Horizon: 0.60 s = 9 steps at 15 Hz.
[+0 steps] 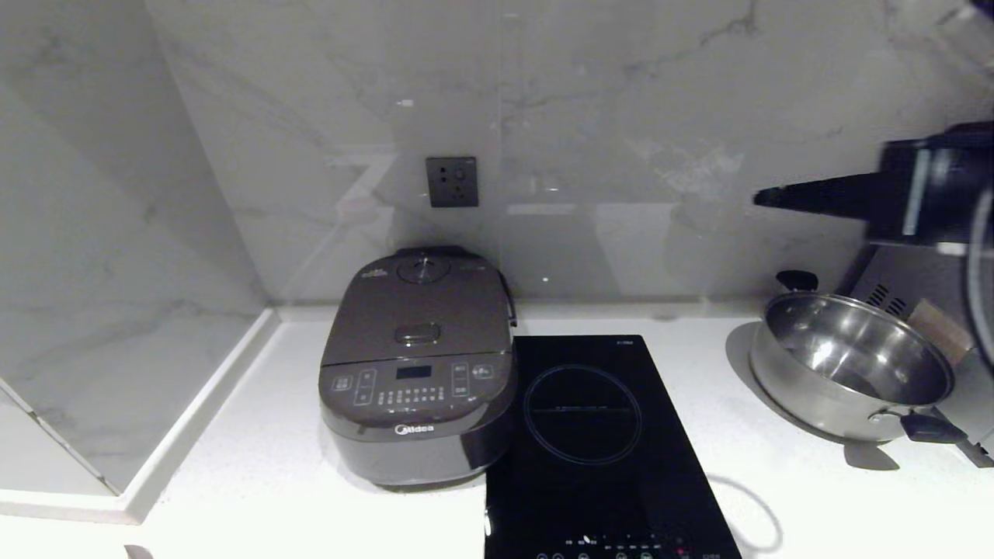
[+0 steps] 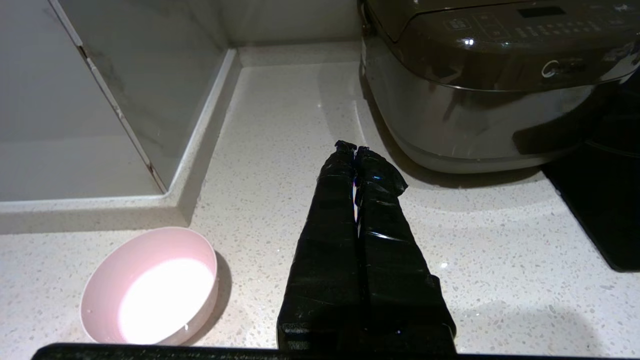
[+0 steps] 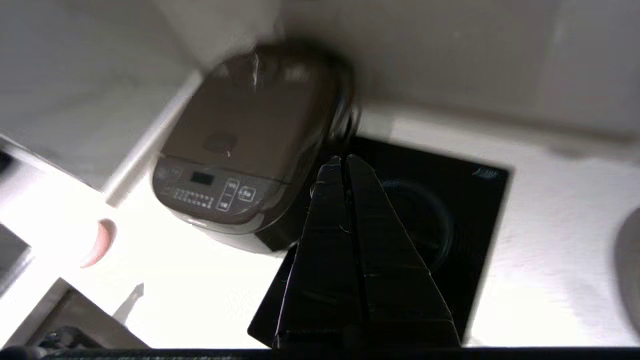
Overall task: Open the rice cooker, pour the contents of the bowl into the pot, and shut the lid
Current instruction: Press the start button
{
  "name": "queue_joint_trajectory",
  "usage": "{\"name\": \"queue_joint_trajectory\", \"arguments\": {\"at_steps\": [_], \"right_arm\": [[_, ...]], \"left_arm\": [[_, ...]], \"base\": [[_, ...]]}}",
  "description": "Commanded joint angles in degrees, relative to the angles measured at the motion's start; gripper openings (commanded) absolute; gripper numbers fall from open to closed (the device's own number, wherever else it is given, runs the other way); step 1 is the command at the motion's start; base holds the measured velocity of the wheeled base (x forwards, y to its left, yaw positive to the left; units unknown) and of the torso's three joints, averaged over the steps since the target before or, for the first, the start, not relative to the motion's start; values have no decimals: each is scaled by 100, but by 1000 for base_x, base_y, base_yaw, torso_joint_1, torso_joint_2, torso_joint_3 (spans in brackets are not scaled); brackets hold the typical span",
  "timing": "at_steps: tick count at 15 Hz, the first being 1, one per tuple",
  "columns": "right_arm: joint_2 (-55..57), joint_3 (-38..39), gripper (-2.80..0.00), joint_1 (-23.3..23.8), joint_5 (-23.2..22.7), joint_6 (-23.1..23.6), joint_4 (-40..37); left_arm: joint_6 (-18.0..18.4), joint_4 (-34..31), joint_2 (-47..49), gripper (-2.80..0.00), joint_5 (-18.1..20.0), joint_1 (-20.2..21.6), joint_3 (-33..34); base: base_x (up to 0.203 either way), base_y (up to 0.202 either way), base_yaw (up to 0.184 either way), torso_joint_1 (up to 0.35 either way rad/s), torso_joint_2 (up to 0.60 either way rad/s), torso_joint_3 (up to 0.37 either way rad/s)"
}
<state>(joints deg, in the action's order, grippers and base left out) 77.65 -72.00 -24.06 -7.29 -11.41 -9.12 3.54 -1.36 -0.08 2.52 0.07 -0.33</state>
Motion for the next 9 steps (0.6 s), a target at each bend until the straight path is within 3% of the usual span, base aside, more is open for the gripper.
{"name": "queue_joint_trajectory", "arguments": {"at_steps": [1,2,4,9], "right_arm": [[1156,-340,-280,-717,1223,-52,-73],[1445,-398,-280,-926,1772,-90,-138],[1917,-451,-280,-1124,2222,-272,-333],[2681,-486,-280,-1297,2383,-473,-430]], "left_arm": [[-11,-5,8,-280,-6,1,-2],[-20,-5,8,-280,-6,1,-2],[-37,-5,8,-280,3,1,-2],[-14,4,8,-280,3,19,-2]], "base": [[0,0,0,0,0,0],[0,0,0,0,0,0],[0,0,0,0,0,0],[0,0,0,0,0,0]]}}
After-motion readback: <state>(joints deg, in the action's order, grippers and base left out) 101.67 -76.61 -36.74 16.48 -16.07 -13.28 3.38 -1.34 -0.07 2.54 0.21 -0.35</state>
